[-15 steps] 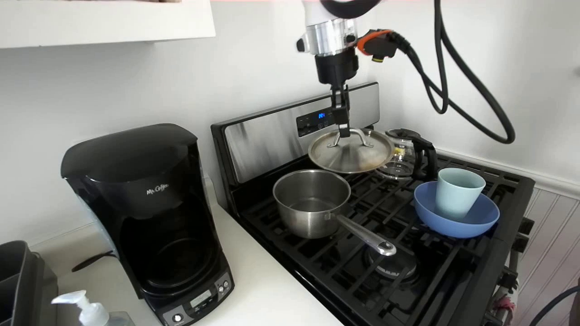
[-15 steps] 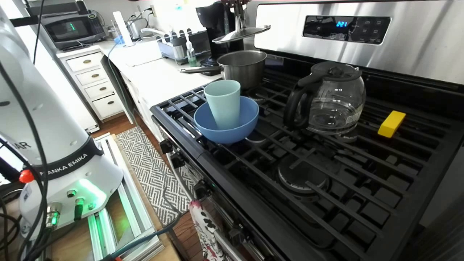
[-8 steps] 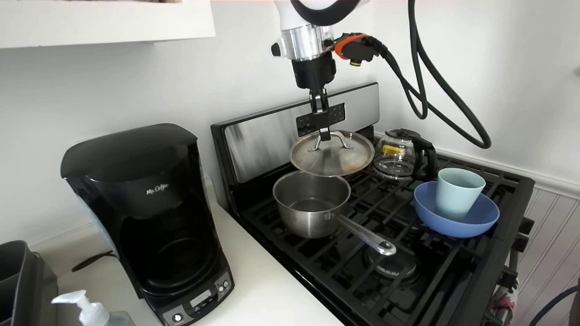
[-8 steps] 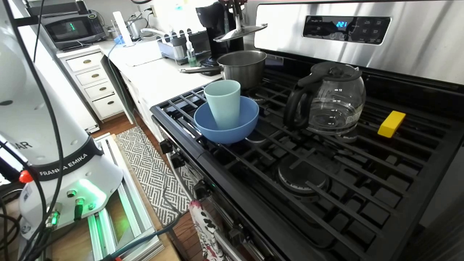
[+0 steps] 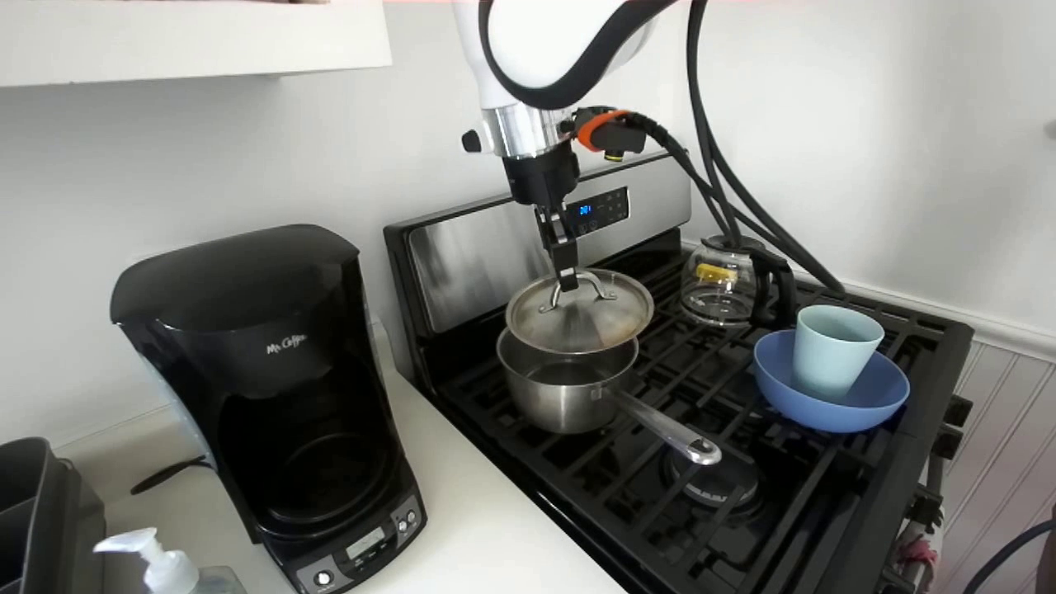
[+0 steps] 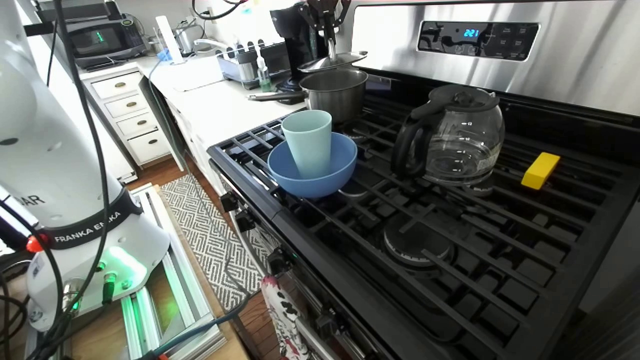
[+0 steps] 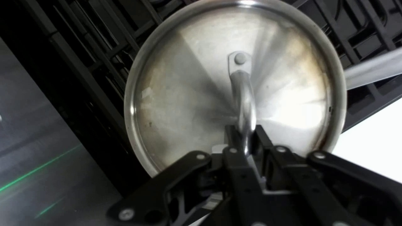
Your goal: Put the silver lid on the silver pot
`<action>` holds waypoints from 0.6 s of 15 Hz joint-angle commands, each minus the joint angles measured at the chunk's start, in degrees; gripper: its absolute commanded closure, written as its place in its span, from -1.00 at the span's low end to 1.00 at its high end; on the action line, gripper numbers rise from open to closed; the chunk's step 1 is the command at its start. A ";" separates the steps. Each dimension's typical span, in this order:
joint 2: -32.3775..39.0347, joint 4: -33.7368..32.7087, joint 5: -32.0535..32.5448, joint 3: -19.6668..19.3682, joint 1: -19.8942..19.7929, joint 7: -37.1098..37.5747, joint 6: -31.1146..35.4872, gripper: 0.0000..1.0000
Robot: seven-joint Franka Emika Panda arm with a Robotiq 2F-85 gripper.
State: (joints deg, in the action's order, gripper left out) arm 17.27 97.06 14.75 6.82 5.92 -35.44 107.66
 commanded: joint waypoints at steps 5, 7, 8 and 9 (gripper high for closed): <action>6.06 -5.39 -0.18 1.34 0.16 -5.50 -1.46 0.93; 6.54 -5.47 -0.11 1.60 0.30 -5.78 -1.81 0.93; 6.57 -5.31 -0.04 1.60 0.30 -5.70 -1.81 0.93; 6.53 -5.25 0.12 1.48 0.30 -5.35 -1.99 0.93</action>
State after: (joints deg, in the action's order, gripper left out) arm 22.93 93.84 14.73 8.13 6.14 -39.86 107.54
